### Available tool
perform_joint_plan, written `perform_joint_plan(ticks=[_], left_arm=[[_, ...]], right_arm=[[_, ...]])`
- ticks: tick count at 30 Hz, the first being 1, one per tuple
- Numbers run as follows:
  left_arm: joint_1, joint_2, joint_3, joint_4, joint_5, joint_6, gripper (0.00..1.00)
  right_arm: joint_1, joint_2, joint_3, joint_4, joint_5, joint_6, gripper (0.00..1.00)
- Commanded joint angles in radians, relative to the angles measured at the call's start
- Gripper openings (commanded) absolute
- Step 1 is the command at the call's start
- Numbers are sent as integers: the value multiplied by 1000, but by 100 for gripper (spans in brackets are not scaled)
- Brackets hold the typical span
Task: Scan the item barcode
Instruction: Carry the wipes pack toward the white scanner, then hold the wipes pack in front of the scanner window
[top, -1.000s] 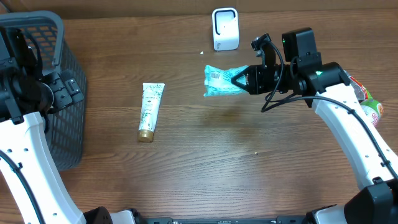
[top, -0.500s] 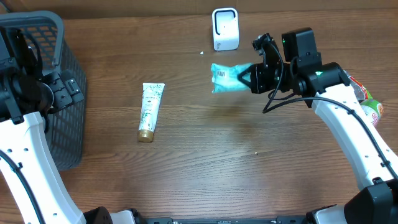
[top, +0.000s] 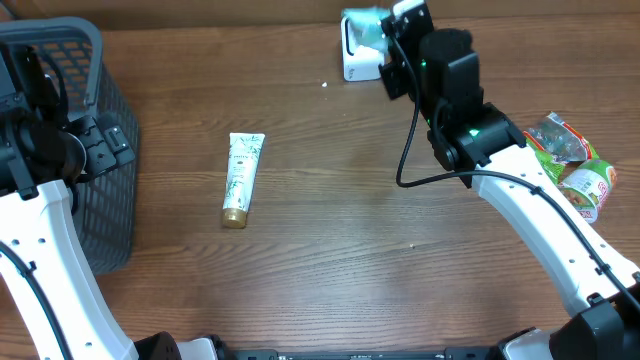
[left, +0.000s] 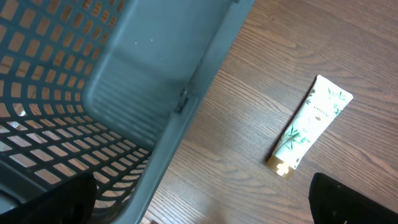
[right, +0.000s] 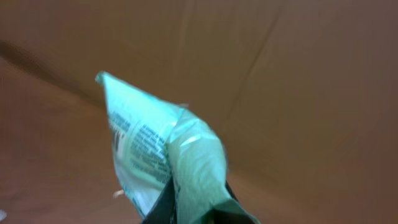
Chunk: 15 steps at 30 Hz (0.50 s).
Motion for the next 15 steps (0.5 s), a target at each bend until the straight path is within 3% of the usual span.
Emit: perform_joint_plan(ticks=[1,9,15], left_arm=[[5,2,0,2,5,19,100],[5,2,0,2,5,19,100],[5,2,0,2,5,19,100]], right_arm=[[-2,8,10,132,90,-390,4],[-2,229,10,545,240,-813,4],[-2,410,11,883,281,-942,4]])
